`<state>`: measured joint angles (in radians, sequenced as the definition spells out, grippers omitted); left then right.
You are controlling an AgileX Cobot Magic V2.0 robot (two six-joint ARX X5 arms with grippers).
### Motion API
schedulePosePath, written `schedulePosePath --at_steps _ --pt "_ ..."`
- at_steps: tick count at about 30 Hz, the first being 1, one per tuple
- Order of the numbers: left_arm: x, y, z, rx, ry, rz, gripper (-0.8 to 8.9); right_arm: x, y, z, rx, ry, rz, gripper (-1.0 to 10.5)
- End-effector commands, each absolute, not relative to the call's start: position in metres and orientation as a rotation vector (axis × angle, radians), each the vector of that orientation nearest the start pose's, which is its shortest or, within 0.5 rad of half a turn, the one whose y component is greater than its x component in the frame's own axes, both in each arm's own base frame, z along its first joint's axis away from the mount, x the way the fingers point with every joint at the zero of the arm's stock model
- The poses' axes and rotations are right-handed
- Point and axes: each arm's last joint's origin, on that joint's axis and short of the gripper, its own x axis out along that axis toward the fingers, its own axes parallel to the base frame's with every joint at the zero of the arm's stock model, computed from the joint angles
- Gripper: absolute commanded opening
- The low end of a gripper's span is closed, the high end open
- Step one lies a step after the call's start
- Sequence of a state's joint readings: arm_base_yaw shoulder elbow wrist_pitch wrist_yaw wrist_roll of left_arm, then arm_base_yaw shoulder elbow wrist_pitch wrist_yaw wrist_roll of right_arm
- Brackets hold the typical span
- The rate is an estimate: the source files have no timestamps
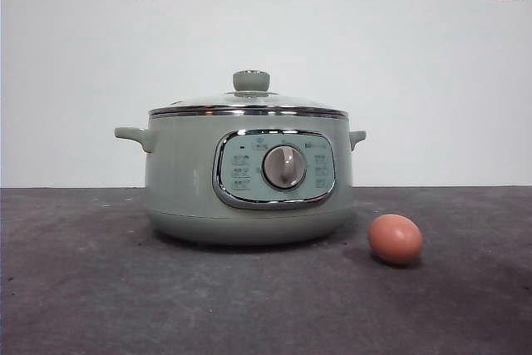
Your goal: Pick up the egg,open the lid,put the egg in the pot,close the lid
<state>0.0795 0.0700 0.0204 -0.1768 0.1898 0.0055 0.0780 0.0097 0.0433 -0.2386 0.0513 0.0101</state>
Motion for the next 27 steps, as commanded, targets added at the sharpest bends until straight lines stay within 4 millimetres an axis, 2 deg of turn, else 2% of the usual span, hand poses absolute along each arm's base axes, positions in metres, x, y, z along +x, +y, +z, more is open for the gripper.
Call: schedulePosePath --at_steps 1,10,15,21,27 --pt "0.099 0.003 0.147 -0.034 0.223 -0.106 -0.04 0.094 0.006 0.152 -0.001 0.207 0.029 0.0" --pt "0.098 0.003 0.148 -0.077 0.222 -0.104 -0.04 0.094 0.006 0.152 0.079 0.202 0.029 0.0" --pt "0.097 0.002 0.159 -0.125 0.196 -0.121 -0.06 0.092 0.006 0.164 0.164 0.170 0.027 -0.1" --pt "0.095 0.000 0.185 -0.167 0.163 -0.175 -0.06 0.086 0.006 0.197 0.188 0.084 0.035 -0.1" --pt "0.092 -0.002 0.218 -0.192 0.210 -0.219 -0.06 0.079 0.007 0.243 0.238 0.023 0.092 -0.1"
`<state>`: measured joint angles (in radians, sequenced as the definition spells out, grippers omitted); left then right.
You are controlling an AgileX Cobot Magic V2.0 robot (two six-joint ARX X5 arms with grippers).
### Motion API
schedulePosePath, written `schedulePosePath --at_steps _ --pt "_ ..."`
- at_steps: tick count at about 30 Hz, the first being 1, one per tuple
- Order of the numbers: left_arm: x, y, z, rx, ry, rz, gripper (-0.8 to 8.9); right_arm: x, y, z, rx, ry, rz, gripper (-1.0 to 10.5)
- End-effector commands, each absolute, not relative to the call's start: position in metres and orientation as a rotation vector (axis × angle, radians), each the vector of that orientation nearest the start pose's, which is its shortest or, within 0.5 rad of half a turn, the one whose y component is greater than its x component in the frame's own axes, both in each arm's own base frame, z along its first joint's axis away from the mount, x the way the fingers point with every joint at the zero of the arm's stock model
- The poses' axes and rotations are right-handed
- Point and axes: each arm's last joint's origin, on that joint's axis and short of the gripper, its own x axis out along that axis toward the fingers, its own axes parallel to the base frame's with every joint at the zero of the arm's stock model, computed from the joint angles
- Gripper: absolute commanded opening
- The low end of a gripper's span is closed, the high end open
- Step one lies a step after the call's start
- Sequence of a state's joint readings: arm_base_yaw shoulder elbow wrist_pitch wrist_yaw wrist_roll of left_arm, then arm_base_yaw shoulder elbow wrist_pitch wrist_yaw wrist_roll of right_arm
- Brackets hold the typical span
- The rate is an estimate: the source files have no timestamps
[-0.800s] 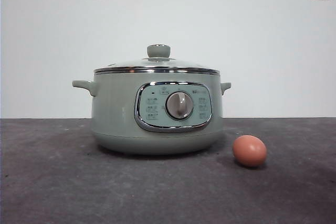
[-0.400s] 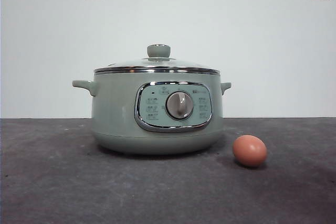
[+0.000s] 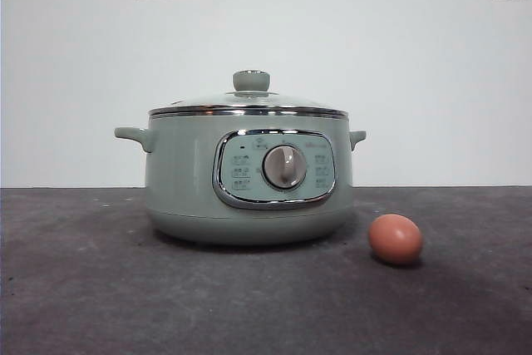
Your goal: Pick up the egg,open the lid,put the egg in the pot,close the lid
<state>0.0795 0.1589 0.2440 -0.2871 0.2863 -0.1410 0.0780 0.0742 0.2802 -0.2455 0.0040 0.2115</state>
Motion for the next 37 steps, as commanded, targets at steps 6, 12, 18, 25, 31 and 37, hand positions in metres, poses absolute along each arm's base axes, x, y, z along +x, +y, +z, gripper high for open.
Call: schedulePosePath --at_steps 6,12,18,25,31,37 --pt "0.092 -0.004 0.261 -0.204 0.236 -0.305 -0.06 0.078 0.009 0.287 0.192 0.122 0.152 -0.1" --pt "0.094 -0.006 0.302 -0.177 0.294 -0.386 -0.06 0.085 0.012 0.323 0.085 0.306 0.266 -0.1" --pt "0.095 -0.008 0.334 -0.147 0.357 -0.465 -0.06 0.093 0.015 0.346 0.018 0.480 0.353 -0.1" --pt "0.094 -0.008 0.346 -0.127 0.414 -0.472 -0.06 0.100 0.017 0.360 -0.018 0.538 0.407 -0.1" --pt "0.096 -0.008 0.347 -0.128 0.415 -0.475 3.35 0.102 0.017 0.363 -0.017 0.537 0.407 2.3" --pt "0.098 -0.007 0.347 -0.137 0.422 -0.474 6.32 0.101 0.017 0.362 -0.012 0.545 0.405 6.6"
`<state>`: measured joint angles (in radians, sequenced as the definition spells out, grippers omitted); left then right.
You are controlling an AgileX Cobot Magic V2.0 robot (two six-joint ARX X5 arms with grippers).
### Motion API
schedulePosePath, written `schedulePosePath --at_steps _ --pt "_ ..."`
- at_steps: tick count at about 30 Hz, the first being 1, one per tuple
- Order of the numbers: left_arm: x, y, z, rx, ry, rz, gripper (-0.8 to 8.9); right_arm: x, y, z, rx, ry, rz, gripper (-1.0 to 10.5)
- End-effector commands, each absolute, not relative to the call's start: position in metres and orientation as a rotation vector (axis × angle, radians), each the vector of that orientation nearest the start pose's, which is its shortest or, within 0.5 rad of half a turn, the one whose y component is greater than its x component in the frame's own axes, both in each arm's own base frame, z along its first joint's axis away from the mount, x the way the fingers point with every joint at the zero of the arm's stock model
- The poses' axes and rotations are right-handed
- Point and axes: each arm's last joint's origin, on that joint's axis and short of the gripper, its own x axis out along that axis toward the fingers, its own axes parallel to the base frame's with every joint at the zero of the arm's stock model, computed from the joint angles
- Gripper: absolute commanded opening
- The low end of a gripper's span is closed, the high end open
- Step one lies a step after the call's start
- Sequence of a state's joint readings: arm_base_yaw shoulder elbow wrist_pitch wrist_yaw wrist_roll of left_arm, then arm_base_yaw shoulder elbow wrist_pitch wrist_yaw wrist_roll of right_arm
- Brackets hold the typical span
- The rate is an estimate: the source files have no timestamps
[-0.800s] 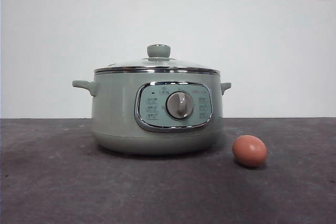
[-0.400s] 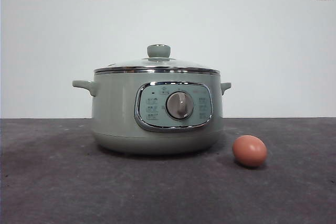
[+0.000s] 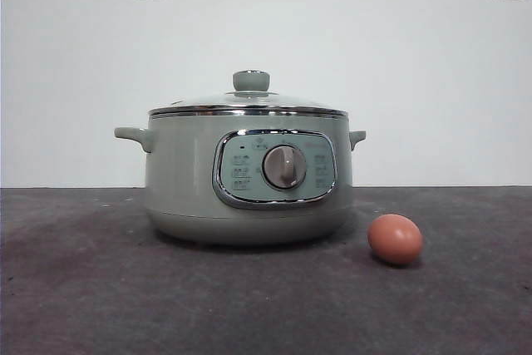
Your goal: Pick up the egg,open the lid,put the egg in the pot,close the lid
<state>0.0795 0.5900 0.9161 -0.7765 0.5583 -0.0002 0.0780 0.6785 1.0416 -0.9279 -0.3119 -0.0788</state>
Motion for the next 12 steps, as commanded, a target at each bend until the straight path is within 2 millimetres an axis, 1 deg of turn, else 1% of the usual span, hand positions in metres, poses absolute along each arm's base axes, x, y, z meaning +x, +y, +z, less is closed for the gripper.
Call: schedulePosePath --at_steps 1,4,7,10,12 --pt "0.098 -0.008 0.347 -0.137 0.422 -0.475 6.32 0.101 0.017 0.362 -0.012 0.548 0.405 6.6" --pt "0.101 -0.009 0.348 -0.133 0.413 -0.506 6.32 0.101 0.017 0.361 -0.010 0.560 0.405 6.6" --pt "0.111 -0.013 0.354 -0.125 0.400 -0.556 6.32 0.104 0.017 0.360 -0.007 0.575 0.405 6.6" --pt "0.127 -0.020 0.369 -0.115 0.418 -0.608 6.32 0.109 0.018 0.358 0.004 0.592 0.426 6.6" --pt "0.145 -0.027 0.380 -0.092 0.435 -0.648 6.31 0.113 0.019 0.357 0.011 0.609 0.440 6.6"
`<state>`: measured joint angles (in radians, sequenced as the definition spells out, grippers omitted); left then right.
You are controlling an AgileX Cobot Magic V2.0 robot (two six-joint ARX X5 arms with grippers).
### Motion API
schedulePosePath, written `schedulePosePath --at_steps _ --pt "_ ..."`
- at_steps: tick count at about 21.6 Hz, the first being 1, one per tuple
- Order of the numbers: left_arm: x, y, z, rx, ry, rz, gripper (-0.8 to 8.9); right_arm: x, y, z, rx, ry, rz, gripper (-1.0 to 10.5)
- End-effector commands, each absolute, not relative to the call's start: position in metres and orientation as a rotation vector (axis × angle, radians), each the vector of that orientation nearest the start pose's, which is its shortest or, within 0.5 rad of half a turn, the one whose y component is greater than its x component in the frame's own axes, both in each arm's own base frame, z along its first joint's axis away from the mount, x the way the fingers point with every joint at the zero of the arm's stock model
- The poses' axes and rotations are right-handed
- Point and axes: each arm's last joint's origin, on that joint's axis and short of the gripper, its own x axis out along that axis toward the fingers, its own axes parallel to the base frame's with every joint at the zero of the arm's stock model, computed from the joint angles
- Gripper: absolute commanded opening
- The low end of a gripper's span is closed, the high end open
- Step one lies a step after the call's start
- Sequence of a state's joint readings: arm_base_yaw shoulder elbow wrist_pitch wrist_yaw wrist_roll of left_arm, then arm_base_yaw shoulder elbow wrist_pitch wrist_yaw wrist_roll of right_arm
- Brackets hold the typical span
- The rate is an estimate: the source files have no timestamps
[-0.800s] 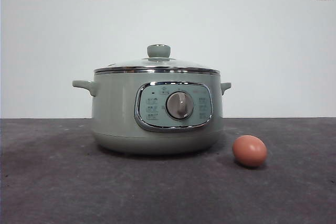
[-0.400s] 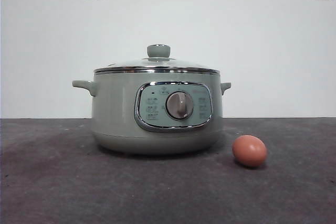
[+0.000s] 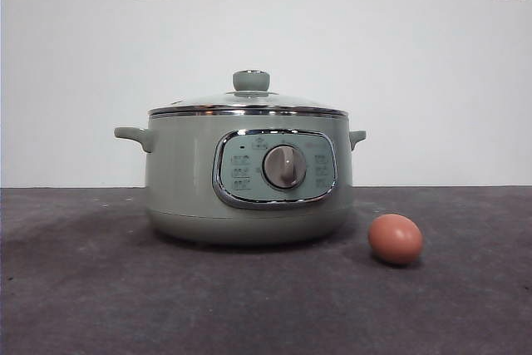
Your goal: Pick up the egg,open the lid,put the egg in the pot,close the lid
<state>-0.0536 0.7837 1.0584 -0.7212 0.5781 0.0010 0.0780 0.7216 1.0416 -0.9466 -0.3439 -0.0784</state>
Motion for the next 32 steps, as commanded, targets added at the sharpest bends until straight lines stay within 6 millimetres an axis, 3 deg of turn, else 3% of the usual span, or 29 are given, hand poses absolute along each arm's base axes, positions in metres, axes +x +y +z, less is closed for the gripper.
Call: schedulePosePath --at_steps 1,4,8,15,21,32 --pt "0.157 -0.032 0.386 -0.075 0.444 -0.676 6.29 0.115 0.019 0.356 0.012 0.618 0.440 6.6" --pt "0.196 -0.055 0.398 -0.016 0.483 -0.710 6.29 0.122 0.020 0.353 0.017 0.644 0.440 6.6" --pt "0.250 -0.098 0.400 0.096 0.539 -0.721 6.29 0.123 0.020 0.353 0.022 0.651 0.439 6.6" --pt "0.327 -0.164 0.369 0.195 0.631 -0.727 6.29 0.123 0.020 0.353 0.024 0.651 0.438 6.6" --pt "0.353 -0.190 0.332 0.207 0.654 -0.755 6.29 0.123 0.020 0.353 0.024 0.652 0.438 6.6" --pt "0.372 -0.199 0.299 0.218 0.720 -0.729 6.25 0.127 0.020 0.351 0.026 0.665 0.437 6.6"
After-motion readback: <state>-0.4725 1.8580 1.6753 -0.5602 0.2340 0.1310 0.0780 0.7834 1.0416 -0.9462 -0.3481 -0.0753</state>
